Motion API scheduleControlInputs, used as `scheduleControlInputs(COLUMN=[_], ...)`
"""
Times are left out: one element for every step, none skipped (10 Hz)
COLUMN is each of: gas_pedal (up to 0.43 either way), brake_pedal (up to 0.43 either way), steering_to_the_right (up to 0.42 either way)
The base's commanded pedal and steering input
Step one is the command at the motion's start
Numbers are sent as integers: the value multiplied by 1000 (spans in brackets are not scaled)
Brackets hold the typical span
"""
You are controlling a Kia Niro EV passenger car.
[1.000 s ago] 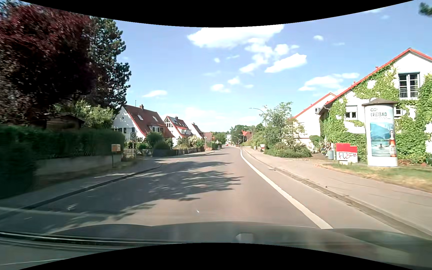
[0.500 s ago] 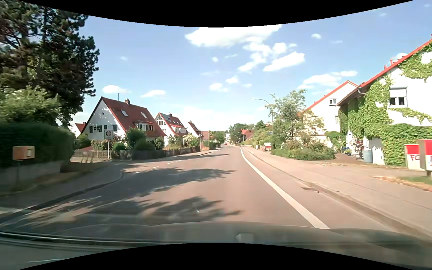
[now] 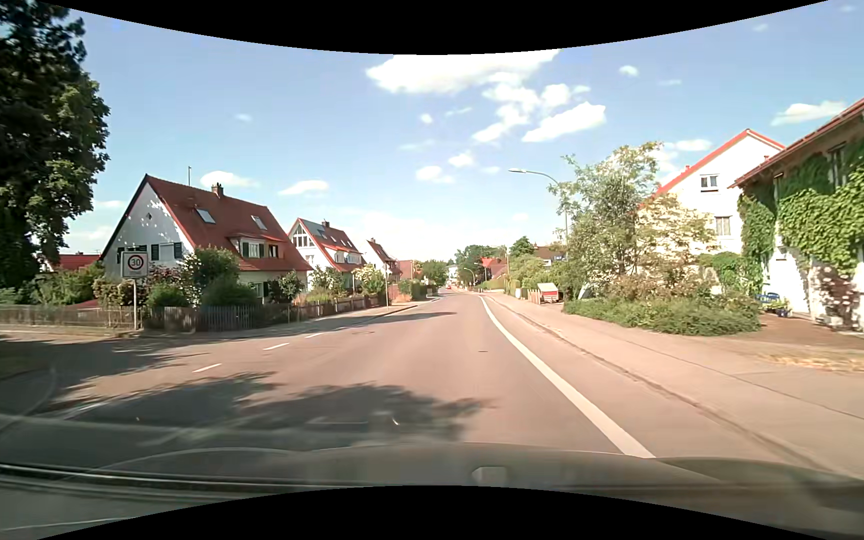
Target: Follow the waypoints while adhering to traffic rules and regulations
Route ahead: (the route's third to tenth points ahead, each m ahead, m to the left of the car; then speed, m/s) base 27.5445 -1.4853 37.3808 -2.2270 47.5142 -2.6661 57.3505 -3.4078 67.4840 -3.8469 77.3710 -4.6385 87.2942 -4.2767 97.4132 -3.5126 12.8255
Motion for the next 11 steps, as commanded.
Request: scheduleControlInputs(gas_pedal=[0,0,0,0,0,0,0,0,0,0,0], brake_pedal=[6,6,6,6,6,6,6,6,6,6,6], steering_to_the_right=[5,5,6,6,6,8,10,10,10,10,10])
